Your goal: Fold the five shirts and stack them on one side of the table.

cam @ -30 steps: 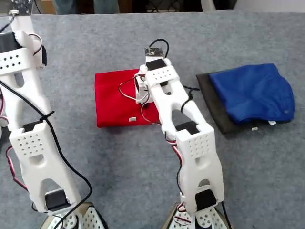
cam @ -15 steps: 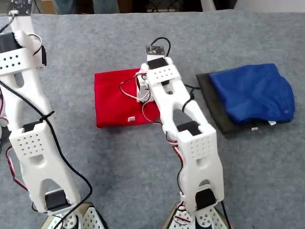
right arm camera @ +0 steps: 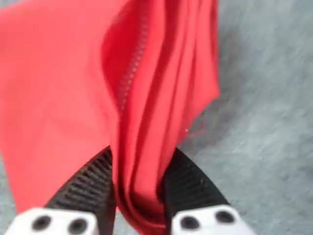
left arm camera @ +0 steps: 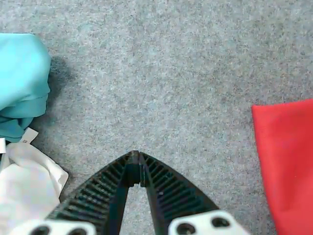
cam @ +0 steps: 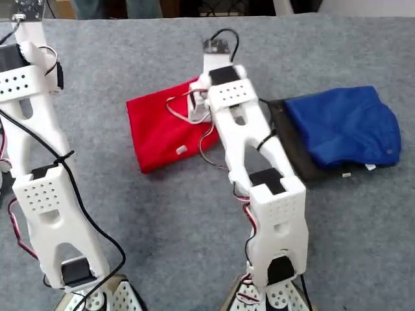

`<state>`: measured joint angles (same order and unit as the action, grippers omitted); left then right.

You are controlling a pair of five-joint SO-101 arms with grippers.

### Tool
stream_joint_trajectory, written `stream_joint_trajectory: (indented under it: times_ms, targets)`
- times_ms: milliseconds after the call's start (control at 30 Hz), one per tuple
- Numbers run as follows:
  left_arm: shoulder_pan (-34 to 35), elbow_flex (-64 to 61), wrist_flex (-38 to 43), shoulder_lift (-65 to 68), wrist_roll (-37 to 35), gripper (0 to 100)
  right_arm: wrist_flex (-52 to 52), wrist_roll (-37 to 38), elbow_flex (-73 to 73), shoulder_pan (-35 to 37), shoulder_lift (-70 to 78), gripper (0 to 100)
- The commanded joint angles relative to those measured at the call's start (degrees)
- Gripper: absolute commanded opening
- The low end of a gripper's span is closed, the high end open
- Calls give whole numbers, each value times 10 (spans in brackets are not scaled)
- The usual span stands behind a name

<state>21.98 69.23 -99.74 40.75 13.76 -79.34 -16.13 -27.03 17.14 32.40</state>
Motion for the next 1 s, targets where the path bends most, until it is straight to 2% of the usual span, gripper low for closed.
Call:
stream_joint_trajectory:
  times_ms: [0, 267, 567, 967]
  targets:
    - [-4, 27, 7, -7, 4, 29, -12, 47, -66, -26, -40, 15]
    - [-5, 27, 7, -7, 4, 29, -96, 119, -140, -86, -36, 15]
    - [-7, 27, 7, -7, 4, 29, -144, 214, -209, -223, -36, 15]
    - [-7, 27, 7, -7, 4, 29, -214, 289, -298, -396, -39, 15]
